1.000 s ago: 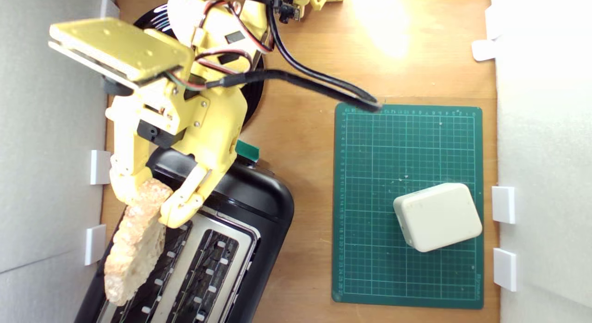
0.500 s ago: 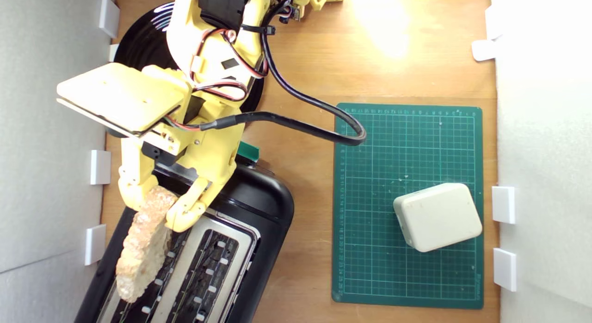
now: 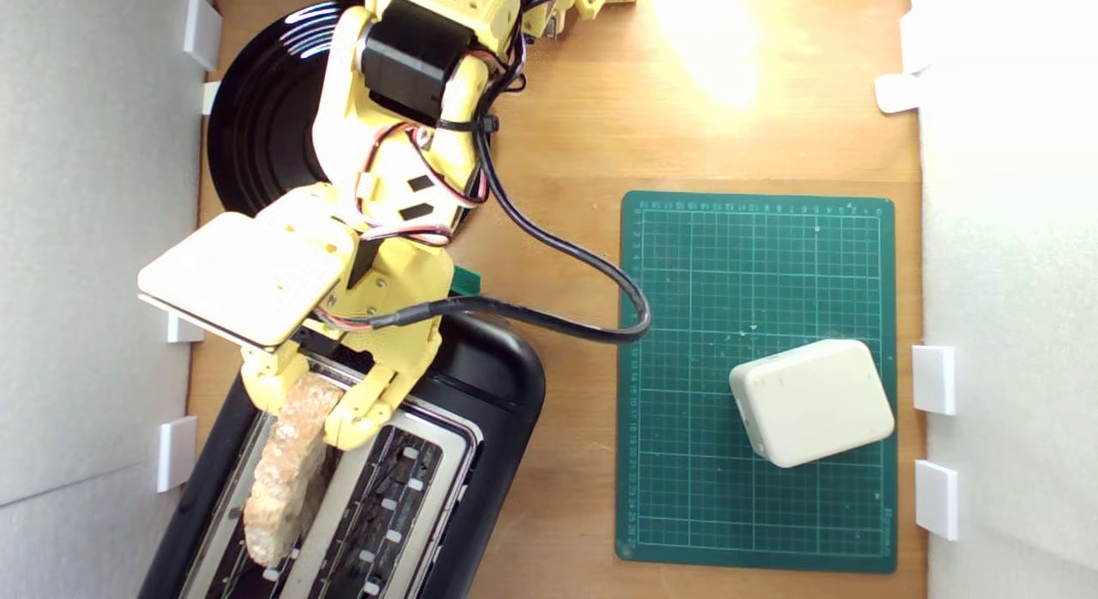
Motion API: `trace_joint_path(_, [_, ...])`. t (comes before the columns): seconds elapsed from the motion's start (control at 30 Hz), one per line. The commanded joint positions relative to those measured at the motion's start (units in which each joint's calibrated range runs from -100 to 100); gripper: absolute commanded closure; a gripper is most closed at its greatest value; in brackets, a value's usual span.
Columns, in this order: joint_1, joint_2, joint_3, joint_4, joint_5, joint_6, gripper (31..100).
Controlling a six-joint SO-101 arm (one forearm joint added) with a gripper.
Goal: Pick bread and place in toaster
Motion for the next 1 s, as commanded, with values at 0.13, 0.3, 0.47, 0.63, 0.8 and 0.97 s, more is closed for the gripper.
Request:
trace_joint_path(0.13, [0.0,2.9,-2.4,0.8,-0.8,-0.1,69.3])
trace_joint_path(0.3, [0.0,5.8,-2.6,0.9,-0.9,0.2,69.3])
trace_joint_path(0.47, [0.3,7.9,-2.5,0.9,-0.9,0.2,69.3])
trace_joint_path(0.63, [0.8,8.7,-2.5,0.9,-0.9,0.3,69.2])
trace_joint_path(0.8, [0.8,8.0,-2.4,0.1,-0.8,1.4,59.2])
trace_joint_path(0.97, [0.8,7.9,-2.4,0.1,-0.8,1.4,49.5])
